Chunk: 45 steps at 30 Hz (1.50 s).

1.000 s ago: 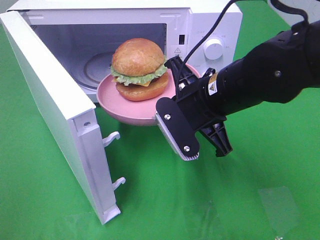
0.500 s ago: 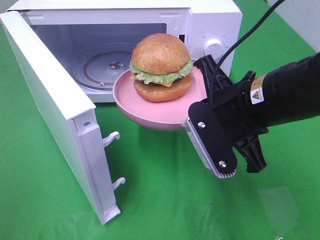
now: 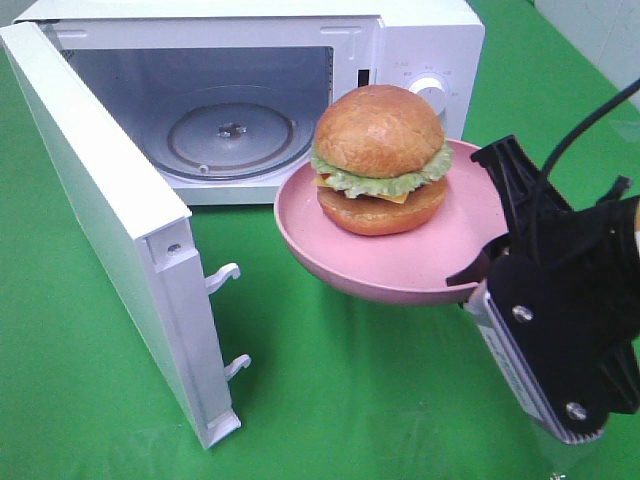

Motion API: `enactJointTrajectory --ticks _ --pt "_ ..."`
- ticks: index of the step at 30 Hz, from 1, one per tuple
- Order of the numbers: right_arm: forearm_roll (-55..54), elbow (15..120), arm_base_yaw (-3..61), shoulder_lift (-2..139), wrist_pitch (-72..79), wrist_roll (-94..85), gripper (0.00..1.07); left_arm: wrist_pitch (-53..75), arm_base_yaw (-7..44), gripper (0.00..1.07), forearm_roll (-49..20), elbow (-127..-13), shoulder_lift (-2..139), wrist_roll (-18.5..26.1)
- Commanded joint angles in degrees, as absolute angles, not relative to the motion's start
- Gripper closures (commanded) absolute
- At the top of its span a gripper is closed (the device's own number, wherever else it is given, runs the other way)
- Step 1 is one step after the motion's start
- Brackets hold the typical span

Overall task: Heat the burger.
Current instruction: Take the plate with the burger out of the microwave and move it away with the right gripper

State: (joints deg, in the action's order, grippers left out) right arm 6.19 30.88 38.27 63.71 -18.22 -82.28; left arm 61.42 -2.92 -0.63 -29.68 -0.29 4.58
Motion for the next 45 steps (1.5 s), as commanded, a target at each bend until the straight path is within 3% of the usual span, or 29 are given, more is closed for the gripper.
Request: enactJointTrajectory --ticks 1,13,25,31,45 --pt "10.31 29.39 38.22 58.33 -18.62 -79.07 1.07 60.91 -3.09 0.13 -0.46 -29.62 -1.2 4.53" --pt "17.02 25.44 38.22 45.66 -27.9 -65.32 1.07 60.91 -3.09 0.13 -0.46 -29.62 -1.2 4.53" --pt "35.41 25.44 38.04 45.38 -31.28 -37.36 1.07 60.91 -3.09 0.13 -0.46 -29.62 -1.2 4.53" --pt "45.49 25.44 38.04 46.24 -34.15 -22.35 1.07 60.91 -3.09 0.13 -0.46 -29.62 -1.2 4.53" --pt "52.54 25.44 38.04 60.62 -43.77 2.58 1.07 60.91 -3.09 0.13 -0.52 -29.62 -1.2 4.53"
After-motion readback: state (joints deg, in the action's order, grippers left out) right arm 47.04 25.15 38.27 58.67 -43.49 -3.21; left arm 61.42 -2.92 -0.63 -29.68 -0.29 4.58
